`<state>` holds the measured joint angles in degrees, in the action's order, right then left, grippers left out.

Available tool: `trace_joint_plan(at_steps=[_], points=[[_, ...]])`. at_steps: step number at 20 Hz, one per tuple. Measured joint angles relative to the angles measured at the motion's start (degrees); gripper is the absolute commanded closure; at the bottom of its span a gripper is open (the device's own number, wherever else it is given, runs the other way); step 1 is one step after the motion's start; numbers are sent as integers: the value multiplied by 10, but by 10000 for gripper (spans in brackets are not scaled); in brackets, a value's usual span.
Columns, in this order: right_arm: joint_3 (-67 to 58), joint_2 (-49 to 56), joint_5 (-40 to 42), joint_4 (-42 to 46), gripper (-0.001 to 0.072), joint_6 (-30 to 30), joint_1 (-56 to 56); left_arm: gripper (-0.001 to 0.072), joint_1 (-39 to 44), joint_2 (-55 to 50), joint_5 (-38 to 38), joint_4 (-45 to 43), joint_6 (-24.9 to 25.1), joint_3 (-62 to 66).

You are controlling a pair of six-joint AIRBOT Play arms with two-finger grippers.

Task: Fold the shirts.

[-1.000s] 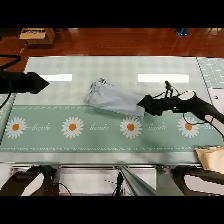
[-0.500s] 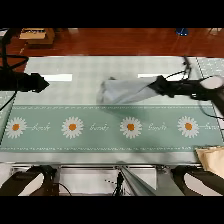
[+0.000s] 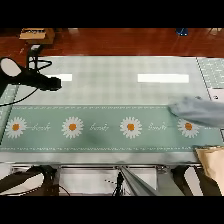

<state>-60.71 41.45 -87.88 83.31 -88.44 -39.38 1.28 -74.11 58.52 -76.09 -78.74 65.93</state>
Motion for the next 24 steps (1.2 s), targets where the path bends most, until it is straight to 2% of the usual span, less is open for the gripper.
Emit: trace_joint_plan(at_steps=[8,15,16,18,19,21,24], points=[[-3,-33,-110,185,681,19,-219,451,-64,-83,-47,-2,16,0],[-2,-35,-126,338,679,34,-293,451,-150,-99,-77,14,16,0],[2,-35,-128,354,647,34,-297,451,-158,-100,-80,19,16,1],[13,-40,-135,381,374,36,-301,451,-169,-101,-97,27,16,1],[22,-46,-138,396,314,37,-303,451,-172,-102,-103,29,16,1],[48,-67,-139,425,265,38,-304,451,-176,-103,-115,32,16,1],[75,-98,-116,464,264,37,-304,451,-179,-103,-122,35,16,1]])
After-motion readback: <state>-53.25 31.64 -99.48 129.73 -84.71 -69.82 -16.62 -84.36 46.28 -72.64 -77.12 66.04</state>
